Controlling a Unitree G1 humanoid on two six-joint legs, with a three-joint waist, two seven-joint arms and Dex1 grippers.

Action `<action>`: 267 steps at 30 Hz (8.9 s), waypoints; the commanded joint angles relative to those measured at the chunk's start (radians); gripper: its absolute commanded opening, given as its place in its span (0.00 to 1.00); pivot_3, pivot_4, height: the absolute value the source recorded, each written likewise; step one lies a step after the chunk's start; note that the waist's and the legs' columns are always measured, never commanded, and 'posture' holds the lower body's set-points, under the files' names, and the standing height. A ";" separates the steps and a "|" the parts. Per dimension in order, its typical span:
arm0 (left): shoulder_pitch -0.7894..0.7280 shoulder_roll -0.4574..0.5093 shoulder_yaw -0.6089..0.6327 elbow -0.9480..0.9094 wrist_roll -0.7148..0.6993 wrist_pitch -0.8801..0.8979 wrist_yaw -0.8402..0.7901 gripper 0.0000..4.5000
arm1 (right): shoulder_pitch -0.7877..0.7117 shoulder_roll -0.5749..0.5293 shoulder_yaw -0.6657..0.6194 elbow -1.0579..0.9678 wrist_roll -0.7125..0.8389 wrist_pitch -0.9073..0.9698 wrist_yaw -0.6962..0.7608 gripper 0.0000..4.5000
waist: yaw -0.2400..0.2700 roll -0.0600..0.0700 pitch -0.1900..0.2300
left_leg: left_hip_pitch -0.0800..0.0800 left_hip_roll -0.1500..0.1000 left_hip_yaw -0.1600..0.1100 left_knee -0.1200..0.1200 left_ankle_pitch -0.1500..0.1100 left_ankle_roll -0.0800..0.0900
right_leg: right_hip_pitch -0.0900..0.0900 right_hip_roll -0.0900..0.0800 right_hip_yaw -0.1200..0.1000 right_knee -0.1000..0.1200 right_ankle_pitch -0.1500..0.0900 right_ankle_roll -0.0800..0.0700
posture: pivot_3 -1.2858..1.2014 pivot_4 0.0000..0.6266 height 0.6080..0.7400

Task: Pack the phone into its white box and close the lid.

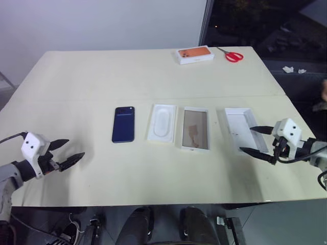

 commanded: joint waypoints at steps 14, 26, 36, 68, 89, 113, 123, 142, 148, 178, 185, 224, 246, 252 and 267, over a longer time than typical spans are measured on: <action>-0.054 0.028 0.033 -0.076 -0.054 0.095 0.020 1.00 | -0.039 0.005 0.023 -0.024 0.010 -0.006 -0.009 0.98 | 0.000 0.000 0.000 | 0.000 0.000 0.000 0.000 0.000 0.000 | 0.000 0.000 0.000 0.000 0.000 0.000 | 0.52 0.24 1.00; -0.243 -0.065 -0.094 -0.273 -0.141 0.437 0.217 1.00 | -0.123 0.013 0.087 -0.055 0.004 0.008 -0.020 0.98 | 0.000 0.000 0.000 | 0.000 0.000 0.000 0.001 0.000 0.000 | 0.000 0.000 0.000 0.001 0.000 0.000 | 0.52 0.24 1.00; -0.481 -0.348 -0.292 -0.224 -0.139 0.641 0.461 1.00 | -0.216 0.044 0.163 -0.083 -0.014 0.011 -0.023 0.98 | 0.001 -0.001 0.000 | 0.000 -0.001 0.000 0.002 0.000 0.000 | 0.000 0.002 0.000 0.002 0.000 0.001 | 0.52 0.24 1.00; -0.764 -0.711 -0.144 0.256 -0.250 0.930 0.671 0.60 | -0.231 0.073 0.190 -0.108 -0.036 0.006 -0.044 1.00 | 0.023 -0.002 0.001 | -0.002 -0.002 0.000 0.014 0.000 -0.001 | 0.004 0.002 -0.001 0.004 0.000 0.001 | 0.52 0.24 1.00; -0.779 -0.659 0.021 0.150 -0.371 1.034 0.778 0.01 | -0.173 0.137 0.305 -0.325 0.030 0.182 -0.027 1.00 | 0.004 -0.002 0.001 | -0.002 0.000 0.000 0.014 0.000 -0.001 | 0.002 0.003 -0.001 0.006 0.000 0.001 | 0.52 0.24 1.00; -0.835 -0.649 0.099 0.032 -0.473 1.083 0.888 0.00 | -0.285 0.260 0.519 -0.197 -0.154 0.138 -0.031 0.01 | 0.016 -0.004 0.002 | -0.002 -0.001 0.000 0.014 0.001 -0.003 | 0.002 0.003 -0.001 0.005 0.000 0.001 | 0.52 0.24 1.00; -0.848 -0.656 0.162 0.010 -0.545 1.137 0.956 0.00 | -0.337 0.445 0.622 -0.190 -0.200 0.168 -0.103 0.07 | 0.018 -0.004 0.002 | -0.002 -0.001 0.000 0.015 0.002 -0.004 | 0.001 0.003 -0.001 0.006 0.000 0.001 | 0.52 0.24 1.00; -0.677 -0.844 0.120 -0.238 -0.625 1.204 1.182 0.00 | -0.274 0.139 0.394 -0.221 -0.113 0.196 0.010 0.78 | 0.018 -0.005 0.002 | -0.002 -0.001 0.000 0.014 -0.001 0.000 | 0.003 0.003 -0.001 0.004 0.000 0.001 | 0.52 0.24 1.00; -0.651 -0.860 0.099 -0.271 -0.638 1.243 1.226 0.00 | -0.305 0.163 0.390 -0.157 -0.135 0.149 -0.030 0.78 | 0.019 -0.005 0.002 | -0.002 -0.001 0.000 0.014 0.001 -0.004 | 0.002 0.003 -0.001 0.005 0.000 0.001 | 0.52 0.24 1.00; -0.652 -0.824 0.092 -0.340 -0.675 1.324 1.255 0.99 | -0.383 0.239 0.404 -0.087 -0.162 0.093 -0.075 0.79 | 0.022 -0.005 0.002 | -0.002 -0.001 0.000 0.014 0.001 -0.004 | 0.003 0.003 -0.001 0.004 0.000 0.001 | 0.52 0.24 1.00; -0.662 -0.800 0.087 -0.348 -0.703 1.335 1.243 0.99 | -0.427 0.272 0.403 -0.067 -0.165 0.104 -0.101 0.79 | 0.022 -0.005 0.002 | -0.002 -0.001 0.000 0.014 0.001 -0.004 | 0.003 0.003 -0.001 0.004 0.000 0.001 | 0.52 0.24 1.00; -0.353 -0.256 -0.240 -0.422 -0.263 0.690 0.517 1.00 | -0.462 0.472 0.728 -0.122 -0.481 0.291 -0.280 0.02 | -0.001 -0.004 0.002 | -0.001 -0.001 -0.002 0.001 0.002 -0.003 | -0.002 0.002 0.000 0.003 0.001 0.000 | 0.52 0.24 1.00; -0.679 -0.108 -0.184 0.317 -0.136 0.704 0.379 1.00 | -0.786 0.830 0.719 0.276 -0.501 0.182 -0.473 0.02 | -0.005 -0.005 0.003 | -0.002 -0.002 -0.002 0.000 0.007 -0.011 | -0.006 0.003 -0.002 0.005 0.001 -0.001 | 0.52 0.24 1.00; -0.834 -0.128 -0.288 0.598 -0.055 0.710 0.223 1.00 | -0.843 0.917 0.782 0.503 -0.590 0.149 -0.534 0.02 | -0.011 -0.005 0.002 | -0.002 -0.002 -0.002 -0.001 0.007 -0.012 | -0.011 0.004 -0.001 0.006 0.001 -0.001 | 0.52 0.24 1.00; -0.896 -0.238 -0.429 0.894 0.160 0.628 -0.051 1.00 | -0.855 0.954 0.739 0.552 -0.584 0.199 -0.511 0.02 | -0.003 0.003 -0.009 | 0.000 -0.004 -0.001 0.000 0.007 -0.011 | -0.010 0.004 0.000 0.010 0.001 -0.001 | 0.52 0.24 1.00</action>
